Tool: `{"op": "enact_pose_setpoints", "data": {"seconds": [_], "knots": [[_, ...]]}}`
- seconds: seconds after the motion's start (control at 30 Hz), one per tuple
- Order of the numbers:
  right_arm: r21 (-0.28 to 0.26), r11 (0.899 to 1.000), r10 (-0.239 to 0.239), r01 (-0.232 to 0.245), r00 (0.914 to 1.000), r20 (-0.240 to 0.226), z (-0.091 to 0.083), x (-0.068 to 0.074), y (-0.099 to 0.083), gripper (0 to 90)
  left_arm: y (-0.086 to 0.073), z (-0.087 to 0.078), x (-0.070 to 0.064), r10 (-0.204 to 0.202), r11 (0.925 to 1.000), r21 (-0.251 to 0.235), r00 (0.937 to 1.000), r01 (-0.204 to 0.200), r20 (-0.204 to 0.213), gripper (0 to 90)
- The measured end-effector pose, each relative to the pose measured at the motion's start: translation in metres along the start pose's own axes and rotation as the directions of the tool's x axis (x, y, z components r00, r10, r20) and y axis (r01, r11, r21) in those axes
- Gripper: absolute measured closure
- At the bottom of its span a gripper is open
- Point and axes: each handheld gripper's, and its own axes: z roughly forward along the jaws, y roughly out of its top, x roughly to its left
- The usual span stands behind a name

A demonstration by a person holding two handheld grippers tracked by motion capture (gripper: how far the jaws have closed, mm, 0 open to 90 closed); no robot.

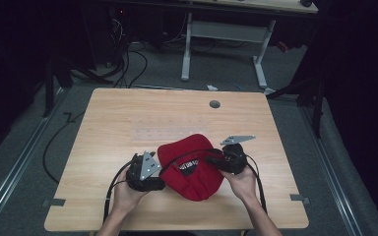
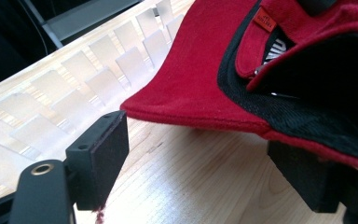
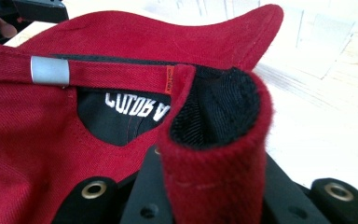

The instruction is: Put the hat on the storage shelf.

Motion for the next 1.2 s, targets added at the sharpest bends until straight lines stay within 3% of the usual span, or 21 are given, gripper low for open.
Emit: {"op": "enact_pose_setpoints", "data": {"seconds": [0.3, 0.4, 0.5, 0.6, 0.77, 0.87, 1.2], "knots": [[0.027, 1.0, -0.013, 0.014, 0.9993, -0.035, 0.004, 0.003, 0.002, 84.4, 0.0, 0.003, -0.008, 0.064, 0.9974, 0.033, 0.9978, -0.065, 0.017, 21.5], [0.03, 0.999, -0.01, 0.012, 0.9985, -0.053, 0.005, 0.003, 0.002, 84.4, -0.001, 0.003, -0.009, 0.062, 0.9973, 0.037, 0.9976, -0.063, 0.032, 23.9], [0.035, 0.999, -0.019, 0.022, 0.9957, -0.09, 0.007, 0.006, 0.003, 84.4, -0.001, 0.004, -0.012, 0.07, 0.9967, 0.04, 0.9966, -0.071, 0.045, 30.7], [0.036, 0.999, -0.026, 0.03, 0.9952, -0.094, 0.008, 0.007, 0.004, 84.3, -0.002, 0.004, -0.012, 0.072, 0.9959, 0.051, 0.996, -0.074, 0.053, 37.0], [0.029, 0.999, -0.026, 0.029, 0.9928, -0.117, 0.008, 0.006, 0.004, 84.1, 0.001, 0.001, -0.012, 0.058, 0.9965, 0.055, 0.994, -0.063, 0.093, 55.2], [0.019, 1.0, -0.02, 0.023, 0.9911, -0.132, 0.008, 0.004, 0.004, 83.5, 0.005, 0.0, -0.013, 0.054, 0.9971, 0.048, 0.9941, -0.059, 0.094, 67.5], [-0.04, 0.999, -0.013, 0.006, 0.9866, -0.163, 0.003, 0.003, 0.005, 76.2, 0.021, -0.006, -0.012, 0.035, 0.9991, 0.021, 0.9931, -0.037, 0.112, 79.0]]}}
